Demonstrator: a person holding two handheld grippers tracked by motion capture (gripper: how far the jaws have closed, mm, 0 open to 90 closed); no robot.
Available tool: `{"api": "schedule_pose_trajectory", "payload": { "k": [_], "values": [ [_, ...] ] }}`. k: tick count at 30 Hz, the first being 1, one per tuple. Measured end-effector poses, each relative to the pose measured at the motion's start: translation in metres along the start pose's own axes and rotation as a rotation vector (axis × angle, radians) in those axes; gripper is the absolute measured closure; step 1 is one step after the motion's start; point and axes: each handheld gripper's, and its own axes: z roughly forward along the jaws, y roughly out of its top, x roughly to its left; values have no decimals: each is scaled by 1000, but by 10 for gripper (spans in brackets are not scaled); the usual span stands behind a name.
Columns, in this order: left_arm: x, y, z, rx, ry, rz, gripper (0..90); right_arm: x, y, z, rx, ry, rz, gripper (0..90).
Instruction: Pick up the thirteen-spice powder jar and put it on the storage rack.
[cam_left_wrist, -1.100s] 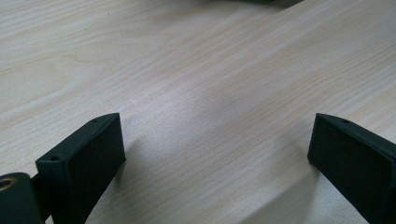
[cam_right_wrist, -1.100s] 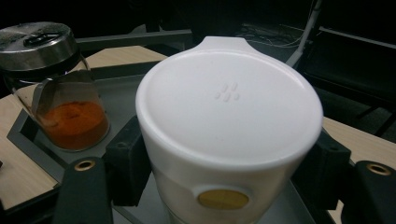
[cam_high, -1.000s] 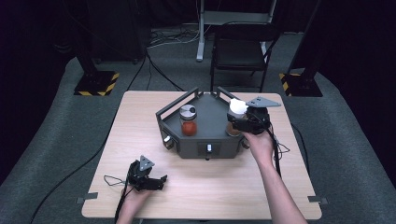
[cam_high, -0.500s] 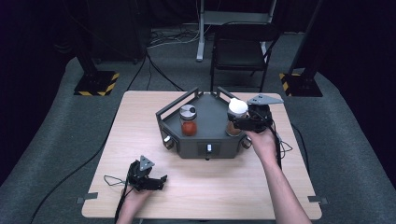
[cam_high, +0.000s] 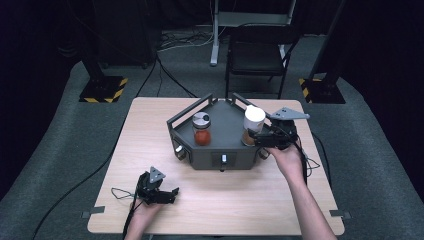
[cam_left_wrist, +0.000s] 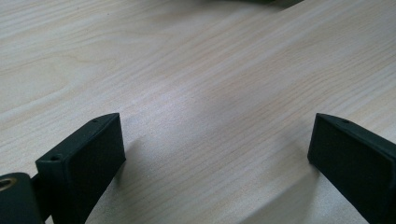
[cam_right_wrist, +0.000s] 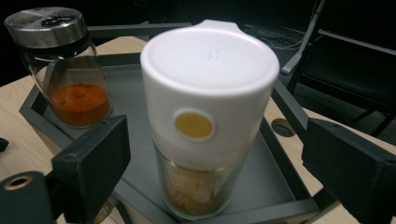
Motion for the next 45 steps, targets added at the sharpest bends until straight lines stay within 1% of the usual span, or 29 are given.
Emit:
{"api": "schedule_pose_trajectory", "payload": {
  "k": [3,8,12,14,23,28,32,40,45],
  "values": [
    [0,0,0,0,0,0,38,-1,-6,-5,1,-8,-5,42],
    [0,0,0,0,0,0,38,-5,-18,-11,-6,-5,12,13],
    [0,0,0,0,0,0,38,-6,-25,-13,8,-8,-1,3],
    [0,0,0,0,0,-1,38,-8,-30,-14,6,-6,12,2],
    [0,0,0,0,0,0,38,-13,-50,-20,12,-25,29,0],
    [0,0,0,0,0,0,38,-16,-60,-22,26,-24,44,0],
    [0,0,0,0,1,0,38,-18,-70,-24,31,-22,51,0],
    [0,0,0,0,1,0,38,-20,-86,-28,33,-29,58,0],
    [0,0,0,0,1,1,38,-22,-98,-29,44,-36,65,0]
  ]
}}
